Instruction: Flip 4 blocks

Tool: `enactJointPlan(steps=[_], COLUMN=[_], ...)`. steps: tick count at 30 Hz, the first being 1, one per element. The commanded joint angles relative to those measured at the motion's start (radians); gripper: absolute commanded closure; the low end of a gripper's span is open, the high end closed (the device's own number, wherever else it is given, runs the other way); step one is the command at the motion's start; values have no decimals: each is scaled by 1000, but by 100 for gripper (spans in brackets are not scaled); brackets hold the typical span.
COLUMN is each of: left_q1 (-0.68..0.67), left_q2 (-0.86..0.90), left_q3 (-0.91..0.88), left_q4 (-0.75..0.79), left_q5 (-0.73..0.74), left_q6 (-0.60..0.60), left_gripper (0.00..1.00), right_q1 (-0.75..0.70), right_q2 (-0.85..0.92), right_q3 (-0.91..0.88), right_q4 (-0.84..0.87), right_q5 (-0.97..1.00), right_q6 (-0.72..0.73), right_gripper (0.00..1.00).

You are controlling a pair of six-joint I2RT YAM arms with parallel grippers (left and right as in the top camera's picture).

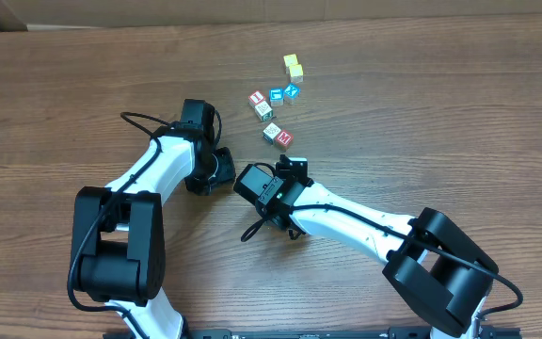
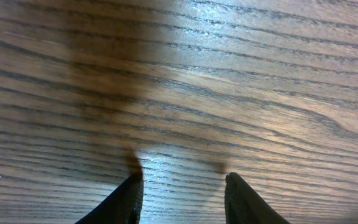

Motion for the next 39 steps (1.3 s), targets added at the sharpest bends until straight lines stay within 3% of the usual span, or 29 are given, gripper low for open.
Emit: enactJointPlan(steps=[1, 25, 32, 35, 37, 38, 39], left_q1=[6, 6, 6, 6, 6, 6, 6], left_q2=[44, 44, 44, 44, 44, 44, 44], left_q3=[-44, -44, -44, -44, -44, -44, -44], left_q4=[-1, 0, 0, 1, 3, 4, 3], left_q5=[-60, -60, -60, -60, -60, -60, -60], left_q6=[-5, -5, -5, -5, -5, -5, -5], left_gripper=[62, 62, 63, 63, 63, 62, 62], right_q1=[-9, -9, -40, -95, -145, -181, -213], right_q2=[0, -1, -36, -72, -88, -93, -95], right_q3=[-6, -4, 102, 158, 189, 205, 214], right_q4=[1, 6, -59, -103, -135, -155, -170], right_q5=[35, 55, -4, -40, -50, -53, -55], right_q6=[26, 25, -16, -85, -122, -147, -169], right_gripper=[86, 85, 85, 79, 60, 47, 27])
